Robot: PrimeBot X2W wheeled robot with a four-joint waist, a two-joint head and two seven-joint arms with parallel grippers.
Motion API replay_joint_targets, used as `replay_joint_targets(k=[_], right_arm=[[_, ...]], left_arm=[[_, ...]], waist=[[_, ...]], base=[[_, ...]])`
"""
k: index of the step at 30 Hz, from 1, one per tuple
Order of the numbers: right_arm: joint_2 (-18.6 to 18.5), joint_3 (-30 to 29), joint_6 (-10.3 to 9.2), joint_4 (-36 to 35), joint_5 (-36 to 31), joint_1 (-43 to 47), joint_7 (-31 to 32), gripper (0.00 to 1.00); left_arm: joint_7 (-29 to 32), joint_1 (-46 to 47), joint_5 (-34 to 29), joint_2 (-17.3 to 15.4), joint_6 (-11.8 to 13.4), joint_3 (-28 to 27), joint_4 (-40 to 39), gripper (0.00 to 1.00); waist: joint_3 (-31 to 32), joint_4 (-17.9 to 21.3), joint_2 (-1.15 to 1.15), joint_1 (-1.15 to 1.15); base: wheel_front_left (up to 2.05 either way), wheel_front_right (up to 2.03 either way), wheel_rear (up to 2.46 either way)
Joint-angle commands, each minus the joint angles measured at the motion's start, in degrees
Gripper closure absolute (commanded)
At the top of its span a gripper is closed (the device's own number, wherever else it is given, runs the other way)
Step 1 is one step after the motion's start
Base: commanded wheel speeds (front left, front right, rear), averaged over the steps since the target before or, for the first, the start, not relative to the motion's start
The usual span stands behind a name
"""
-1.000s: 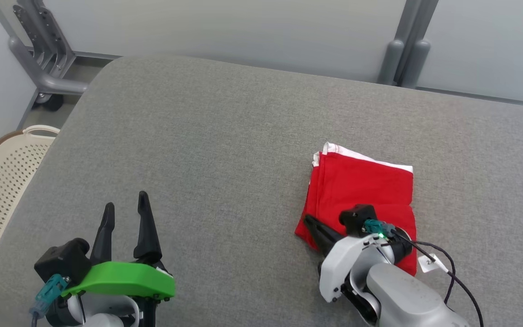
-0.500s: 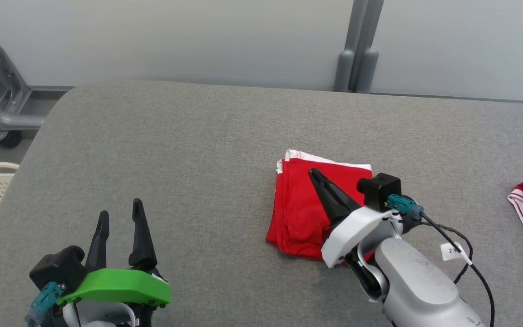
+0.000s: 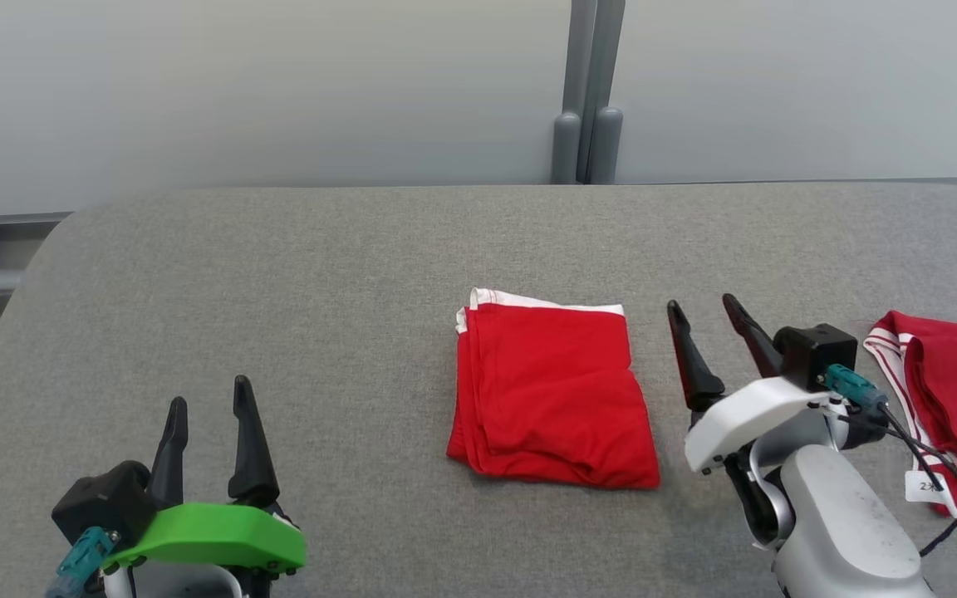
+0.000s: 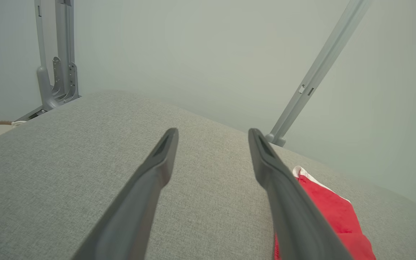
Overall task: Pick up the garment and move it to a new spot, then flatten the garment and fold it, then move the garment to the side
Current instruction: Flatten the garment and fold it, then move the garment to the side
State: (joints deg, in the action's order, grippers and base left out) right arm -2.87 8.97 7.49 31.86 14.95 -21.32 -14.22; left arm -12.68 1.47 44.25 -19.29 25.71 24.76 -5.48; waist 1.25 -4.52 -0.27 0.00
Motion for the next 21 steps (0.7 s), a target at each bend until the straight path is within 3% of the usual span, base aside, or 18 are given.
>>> replay_joint_targets(k=[1,5,10,21], right_arm=[[-0.2,-1.5,0.0,-0.8,-0.9,1.3,0.7,0.0],[-0.5,-5.4,0.0,-2.3,-2.0,3.1,4.6,0.0],[-2.9,-6.0,0.0,-4.1,-1.2,4.9,10.5,0.0],[-9.4,-2.5,0.0,-4.4,11.3,3.1,25.2,0.0]], left_arm=[[-0.2,-1.0,-0.4,-0.6,0.3,-0.1,-0.2,0.0],[-0.1,-0.5,-0.6,-0.6,0.3,0.2,-0.4,0.0],[0.3,0.6,-0.8,-0.5,-0.4,1.0,-0.1,0.0],[1.9,4.4,-3.4,-2.4,-2.8,4.1,1.8,0.0]], waist=[[0.3,0.4,0.27,0.0],[0.1,0.0,0.27,0.0],[-0.6,-2.0,0.27,0.0],[-3.3,-7.5,0.27,0.0]], base=[[0.0,0.0,0.0],[0.0,0.0,0.0],[0.0,0.0,0.0],[0.0,0.0,0.0]])
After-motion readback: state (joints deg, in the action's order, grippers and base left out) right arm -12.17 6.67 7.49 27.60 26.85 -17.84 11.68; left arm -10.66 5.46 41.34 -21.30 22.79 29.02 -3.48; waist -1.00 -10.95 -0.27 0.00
